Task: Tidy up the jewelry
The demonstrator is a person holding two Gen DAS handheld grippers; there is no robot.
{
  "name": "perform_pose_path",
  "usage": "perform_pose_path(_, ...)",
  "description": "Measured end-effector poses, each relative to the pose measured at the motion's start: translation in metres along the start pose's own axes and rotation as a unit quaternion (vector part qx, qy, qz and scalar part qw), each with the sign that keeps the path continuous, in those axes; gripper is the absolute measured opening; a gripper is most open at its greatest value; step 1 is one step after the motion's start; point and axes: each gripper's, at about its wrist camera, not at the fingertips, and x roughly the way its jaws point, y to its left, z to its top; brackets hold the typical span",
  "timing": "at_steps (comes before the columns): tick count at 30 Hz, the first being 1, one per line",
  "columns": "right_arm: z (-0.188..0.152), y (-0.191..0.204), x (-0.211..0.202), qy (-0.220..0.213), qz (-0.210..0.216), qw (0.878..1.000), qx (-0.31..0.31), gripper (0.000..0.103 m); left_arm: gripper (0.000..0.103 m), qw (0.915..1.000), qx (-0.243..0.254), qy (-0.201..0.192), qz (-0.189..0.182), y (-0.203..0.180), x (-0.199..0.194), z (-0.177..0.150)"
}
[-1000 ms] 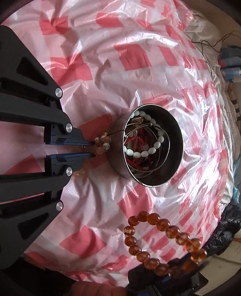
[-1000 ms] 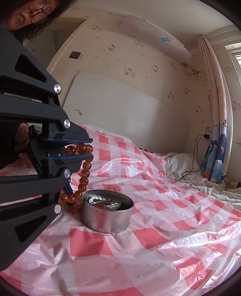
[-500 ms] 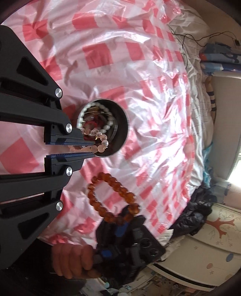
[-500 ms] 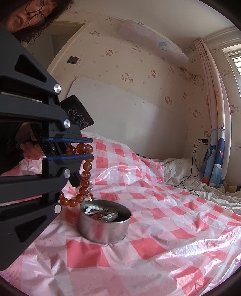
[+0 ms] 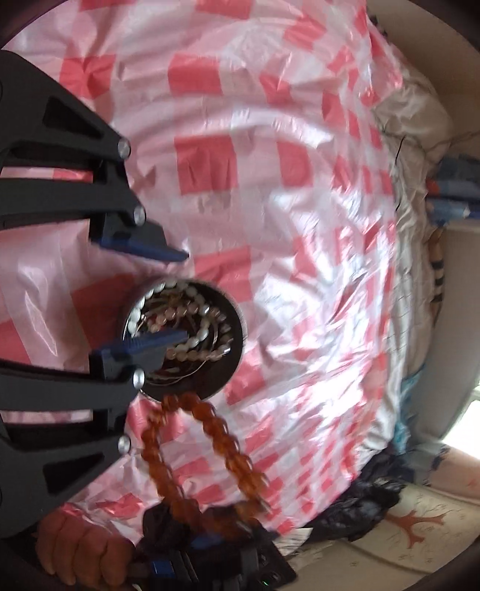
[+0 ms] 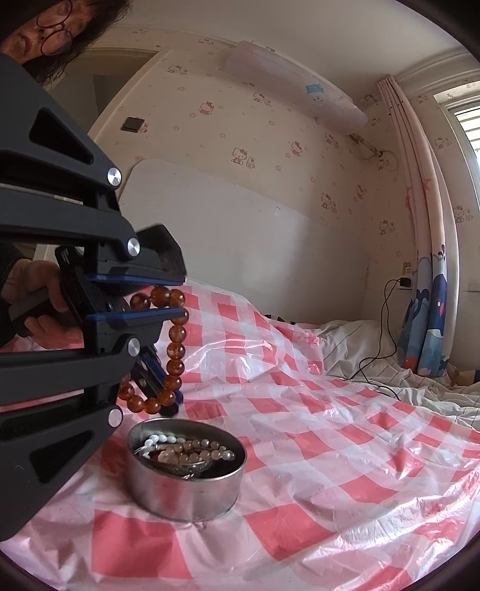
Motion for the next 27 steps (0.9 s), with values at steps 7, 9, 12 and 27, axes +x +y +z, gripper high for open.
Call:
perform_pose_path(7,0.005,-0.014,0.003,-0.025,-0.124,0.992,-0.003,0.03,0.052,0.9968,-0.074,-0.025,0.017,0.045,-0.026,-0.006)
perform_pose_path(9,0.003,-0.01,0.0,-0.024,-0.147,0.989,-0.017,0.038,0.055,0.9956,-0.087,-0.028,0.021,0.052,-0.029,-0.007)
perform_pose_path(12,-0.004,-0.004,0.003,0.006,-0.157,0.987,-0.04,0.042,0.062,0.996,-0.074,-0.037,0.032,0.049,-0.036,-0.012)
perform_pose_path(27,0.003,-0.03,-0.006,-0.015,-0.099,0.994,0.034,0.069,0.07,0.9963,-0.057,-0.038,0.052,0.048,-0.049,-0.027)
